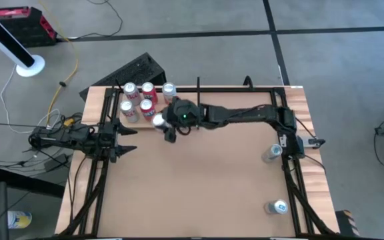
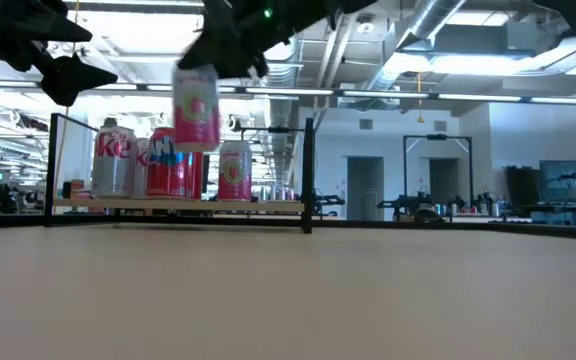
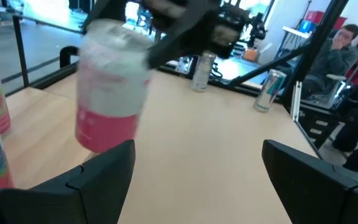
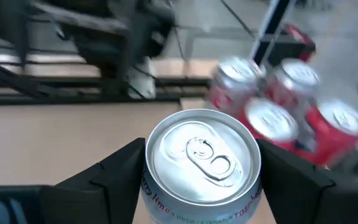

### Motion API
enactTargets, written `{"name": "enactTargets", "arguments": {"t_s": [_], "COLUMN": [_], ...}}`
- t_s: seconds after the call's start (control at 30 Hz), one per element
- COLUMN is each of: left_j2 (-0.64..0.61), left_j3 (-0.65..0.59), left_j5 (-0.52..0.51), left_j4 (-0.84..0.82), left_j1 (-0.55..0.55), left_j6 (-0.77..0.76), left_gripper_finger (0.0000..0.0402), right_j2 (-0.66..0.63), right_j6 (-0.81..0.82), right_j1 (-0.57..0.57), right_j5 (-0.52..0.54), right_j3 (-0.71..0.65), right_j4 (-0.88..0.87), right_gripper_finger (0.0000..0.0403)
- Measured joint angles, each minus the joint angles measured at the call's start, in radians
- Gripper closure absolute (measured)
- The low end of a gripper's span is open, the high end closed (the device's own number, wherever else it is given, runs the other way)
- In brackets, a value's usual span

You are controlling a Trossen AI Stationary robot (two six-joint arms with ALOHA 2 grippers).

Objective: Place canned beverage on shelf
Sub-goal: Put the pink and white soda can on the shelf aligned with the other pink and white soda can

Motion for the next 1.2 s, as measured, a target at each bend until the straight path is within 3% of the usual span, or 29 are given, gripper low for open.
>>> {"name": "enactTargets", "arguments": {"t_s": [0.5,1.2], "left_j2": [0.0,0.0], "left_j3": [0.0,0.0], "left_j5": [-0.001,0.0], "left_j4": [0.026,0.026], "left_j1": [0.0,0.0], "left_j6": [0.013,0.013], "left_gripper_finger": [0.0065,0.0065], "right_j2": [0.058,0.08], "right_j6": [0.1,0.109], "right_j1": [-0.107,-0.143], "right_j5": [0.119,0.106], "right_j3": [-0.03,-0.029], "right_j4": [0.03,0.064], "right_gripper_finger": [0.0106,0.0106]}}
